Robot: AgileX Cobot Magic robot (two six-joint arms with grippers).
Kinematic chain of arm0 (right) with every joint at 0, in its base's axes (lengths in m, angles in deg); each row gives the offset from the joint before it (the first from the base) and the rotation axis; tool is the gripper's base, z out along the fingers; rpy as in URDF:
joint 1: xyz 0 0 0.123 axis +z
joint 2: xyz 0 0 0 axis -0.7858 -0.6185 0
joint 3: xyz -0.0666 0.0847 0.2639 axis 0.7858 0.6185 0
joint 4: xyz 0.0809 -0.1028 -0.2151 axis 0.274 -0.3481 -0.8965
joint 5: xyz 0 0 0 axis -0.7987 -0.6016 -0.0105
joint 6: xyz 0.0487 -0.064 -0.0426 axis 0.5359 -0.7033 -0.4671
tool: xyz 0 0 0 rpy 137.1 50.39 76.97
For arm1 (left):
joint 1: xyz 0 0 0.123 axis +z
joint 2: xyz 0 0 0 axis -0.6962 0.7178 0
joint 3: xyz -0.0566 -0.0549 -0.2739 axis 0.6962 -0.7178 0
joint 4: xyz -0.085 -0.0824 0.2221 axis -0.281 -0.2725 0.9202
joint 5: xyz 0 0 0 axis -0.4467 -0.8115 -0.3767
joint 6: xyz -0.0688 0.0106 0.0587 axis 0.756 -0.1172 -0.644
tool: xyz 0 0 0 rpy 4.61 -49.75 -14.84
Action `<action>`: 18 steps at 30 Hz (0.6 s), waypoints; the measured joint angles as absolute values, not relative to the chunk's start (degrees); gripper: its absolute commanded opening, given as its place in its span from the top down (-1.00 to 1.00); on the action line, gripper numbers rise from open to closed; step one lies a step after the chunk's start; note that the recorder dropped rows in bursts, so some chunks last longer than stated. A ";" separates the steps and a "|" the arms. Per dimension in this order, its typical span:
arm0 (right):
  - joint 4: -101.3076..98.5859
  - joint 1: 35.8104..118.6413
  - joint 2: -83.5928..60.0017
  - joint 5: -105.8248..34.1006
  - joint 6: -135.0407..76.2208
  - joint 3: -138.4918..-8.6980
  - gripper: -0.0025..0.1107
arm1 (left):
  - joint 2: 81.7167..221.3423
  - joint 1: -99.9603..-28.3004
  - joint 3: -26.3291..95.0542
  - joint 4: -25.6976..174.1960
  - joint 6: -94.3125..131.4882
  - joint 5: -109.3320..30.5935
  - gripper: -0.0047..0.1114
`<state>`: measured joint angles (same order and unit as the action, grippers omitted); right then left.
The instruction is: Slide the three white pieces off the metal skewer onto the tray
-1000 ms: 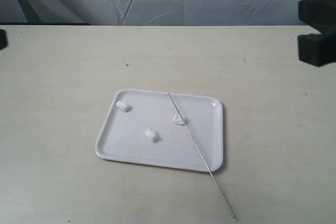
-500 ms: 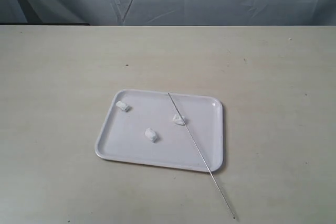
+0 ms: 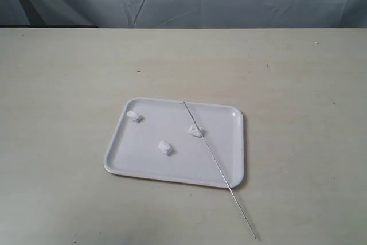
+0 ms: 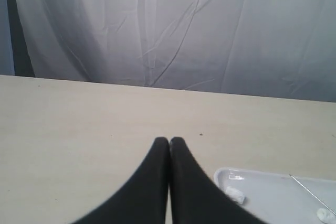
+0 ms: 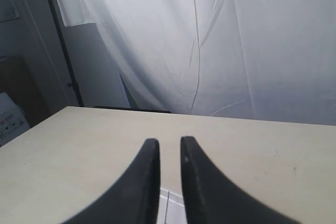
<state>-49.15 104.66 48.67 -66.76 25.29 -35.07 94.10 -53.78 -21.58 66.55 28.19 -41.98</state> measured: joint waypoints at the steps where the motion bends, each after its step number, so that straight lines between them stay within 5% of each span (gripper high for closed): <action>1: -49.15 104.66 48.67 -66.76 25.29 -35.07 0.69 | 94.10 -53.78 -21.58 66.55 28.19 -41.90 0.92; 15: -49.15 104.52 48.90 -66.76 26.95 -35.07 0.69 | 94.10 -53.78 -21.58 66.55 28.19 -41.85 0.92; 18: -48.44 98.41 49.72 -66.66 28.09 -35.07 0.69 | 94.10 -53.78 -21.58 66.55 28.19 -41.85 0.92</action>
